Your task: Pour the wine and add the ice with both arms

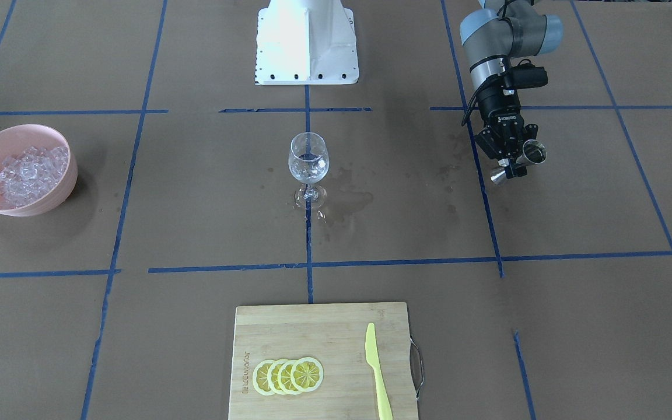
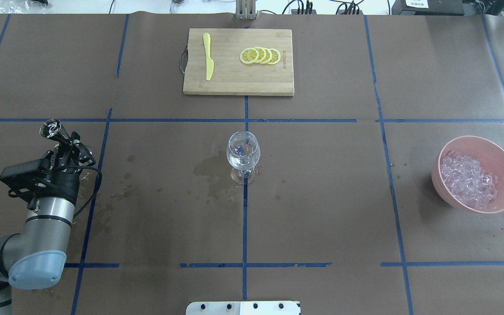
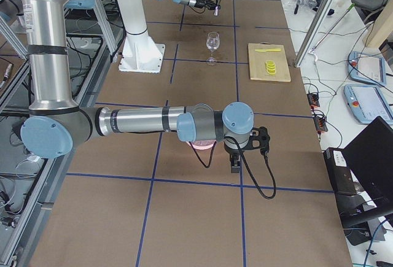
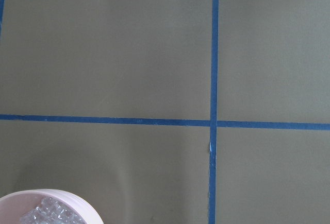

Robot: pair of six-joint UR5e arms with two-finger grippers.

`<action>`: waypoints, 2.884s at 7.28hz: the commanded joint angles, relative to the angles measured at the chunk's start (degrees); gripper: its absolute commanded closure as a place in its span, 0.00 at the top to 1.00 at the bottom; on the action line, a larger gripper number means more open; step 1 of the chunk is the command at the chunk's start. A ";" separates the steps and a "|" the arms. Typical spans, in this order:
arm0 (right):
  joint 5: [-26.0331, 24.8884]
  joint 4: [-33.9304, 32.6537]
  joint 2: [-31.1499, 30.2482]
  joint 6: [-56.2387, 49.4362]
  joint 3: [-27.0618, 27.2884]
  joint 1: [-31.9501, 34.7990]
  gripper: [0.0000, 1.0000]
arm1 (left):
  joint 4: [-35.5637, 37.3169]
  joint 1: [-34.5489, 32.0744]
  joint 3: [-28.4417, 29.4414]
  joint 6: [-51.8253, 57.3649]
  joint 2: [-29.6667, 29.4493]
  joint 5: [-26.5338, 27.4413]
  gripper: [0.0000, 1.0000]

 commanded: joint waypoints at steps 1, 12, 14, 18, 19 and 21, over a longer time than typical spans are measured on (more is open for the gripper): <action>0.32 -0.01 -0.18 0.00 -0.03 0.00 1.00 | -1.03 -3.73 -1.52 6.00 -1.18 -0.28 0.00; -3.87 0.60 -2.80 26.34 17.61 -13.06 1.00 | -11.23 -4.45 -1.61 40.90 -15.94 -6.96 0.00; -8.81 0.60 -4.65 33.03 22.81 -18.97 1.00 | -11.06 -4.10 -1.61 47.05 -19.88 -9.40 0.00; -11.71 12.61 -10.62 43.13 23.88 -25.12 1.00 | -9.83 -0.25 -0.04 50.07 -25.96 -10.30 0.00; -12.16 12.82 -10.63 44.37 23.97 -26.09 1.00 | -8.96 0.90 0.67 50.16 -26.84 -10.30 0.00; -13.99 12.91 -11.42 45.00 24.23 -27.59 1.00 | -6.15 2.23 0.85 56.42 -29.03 -10.30 0.00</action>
